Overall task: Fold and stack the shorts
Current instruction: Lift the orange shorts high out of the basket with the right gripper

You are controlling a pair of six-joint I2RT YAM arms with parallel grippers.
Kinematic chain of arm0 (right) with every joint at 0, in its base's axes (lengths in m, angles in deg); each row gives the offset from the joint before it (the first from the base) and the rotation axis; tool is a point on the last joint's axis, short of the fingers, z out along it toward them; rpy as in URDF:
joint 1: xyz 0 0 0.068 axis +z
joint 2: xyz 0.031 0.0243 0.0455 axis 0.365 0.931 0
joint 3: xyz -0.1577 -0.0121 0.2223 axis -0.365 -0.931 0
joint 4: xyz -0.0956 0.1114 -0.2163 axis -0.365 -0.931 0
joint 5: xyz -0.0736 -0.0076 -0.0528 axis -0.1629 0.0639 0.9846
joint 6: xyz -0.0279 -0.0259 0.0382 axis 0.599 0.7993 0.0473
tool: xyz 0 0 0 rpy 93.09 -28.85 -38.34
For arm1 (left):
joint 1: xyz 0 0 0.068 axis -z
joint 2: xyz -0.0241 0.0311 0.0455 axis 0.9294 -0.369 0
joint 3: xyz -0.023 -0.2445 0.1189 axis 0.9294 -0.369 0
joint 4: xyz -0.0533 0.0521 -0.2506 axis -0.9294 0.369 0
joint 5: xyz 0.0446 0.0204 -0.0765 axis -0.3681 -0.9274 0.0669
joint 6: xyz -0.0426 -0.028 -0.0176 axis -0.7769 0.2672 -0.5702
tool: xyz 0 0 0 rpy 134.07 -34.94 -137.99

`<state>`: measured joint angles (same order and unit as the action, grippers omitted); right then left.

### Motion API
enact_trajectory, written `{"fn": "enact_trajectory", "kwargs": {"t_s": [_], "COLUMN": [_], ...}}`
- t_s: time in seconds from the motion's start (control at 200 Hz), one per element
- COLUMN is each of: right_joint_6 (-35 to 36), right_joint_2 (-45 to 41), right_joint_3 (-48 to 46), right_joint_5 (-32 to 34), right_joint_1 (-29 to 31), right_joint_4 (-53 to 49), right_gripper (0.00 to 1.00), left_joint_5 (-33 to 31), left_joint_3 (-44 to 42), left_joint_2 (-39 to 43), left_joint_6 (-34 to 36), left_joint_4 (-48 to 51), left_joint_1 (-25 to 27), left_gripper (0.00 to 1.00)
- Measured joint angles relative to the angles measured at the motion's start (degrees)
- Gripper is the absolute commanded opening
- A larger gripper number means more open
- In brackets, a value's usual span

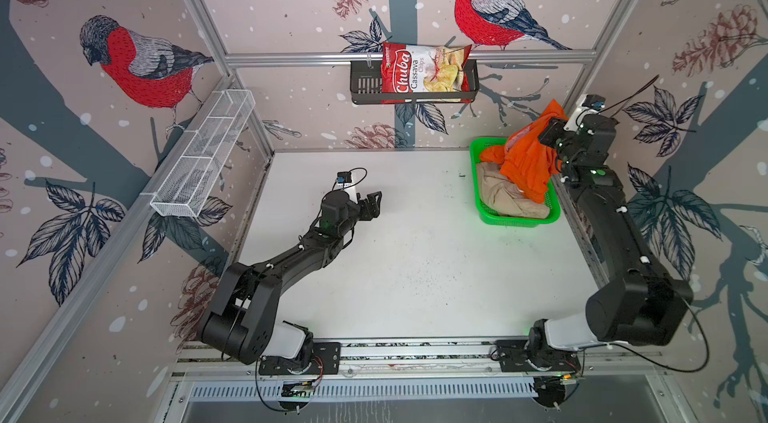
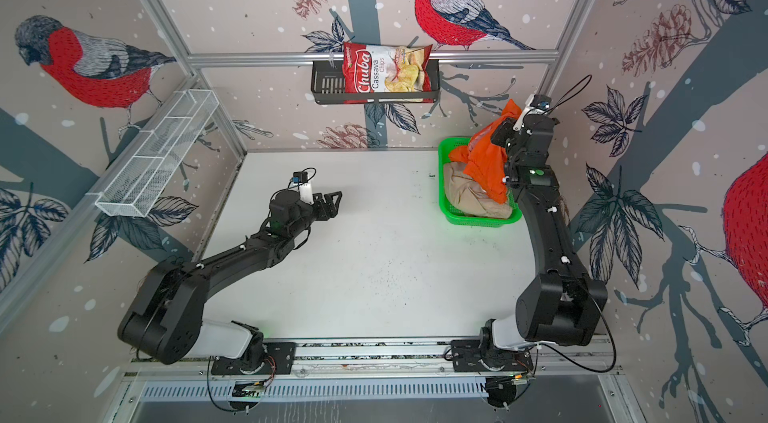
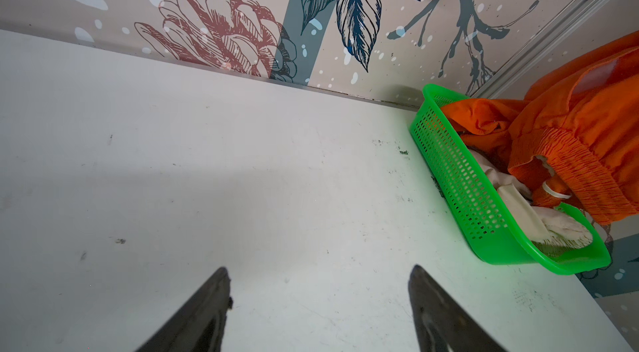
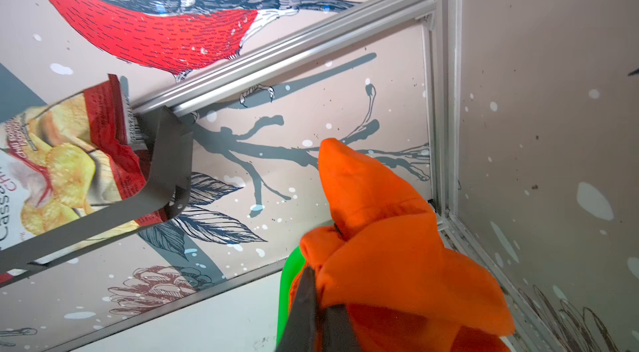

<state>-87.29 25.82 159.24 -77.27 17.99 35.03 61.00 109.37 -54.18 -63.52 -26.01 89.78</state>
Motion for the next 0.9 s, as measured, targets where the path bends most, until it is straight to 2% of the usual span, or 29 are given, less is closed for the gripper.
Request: {"fn": "enact_trajectory", "kwargs": {"t_s": [0.535, 0.715, 0.901], "right_joint_6": [-2.25, -1.44, 0.07], "right_joint_2": [-4.44, -7.61, -9.64], "right_joint_3": [17.92, 22.29, 22.99], "right_joint_5": [-9.49, -12.66, -15.21], "right_joint_1": [2.78, 9.16, 17.11], "right_joint_4": [1.03, 0.52, -1.64], "right_gripper": [0.02, 0.02, 0.02], "left_joint_5": [-3.56, -5.9, -9.57], "left_joint_3": [-0.31, -0.31, 0.76], "left_joint_2": [8.04, 11.76, 14.84], "left_joint_6": [2.29, 3.37, 3.69], "left_joint_4": [3.06, 3.91, 9.55], "left_joint_1": [0.0, 0.0, 0.0], "left_gripper": [0.8, 0.8, 0.8]}}
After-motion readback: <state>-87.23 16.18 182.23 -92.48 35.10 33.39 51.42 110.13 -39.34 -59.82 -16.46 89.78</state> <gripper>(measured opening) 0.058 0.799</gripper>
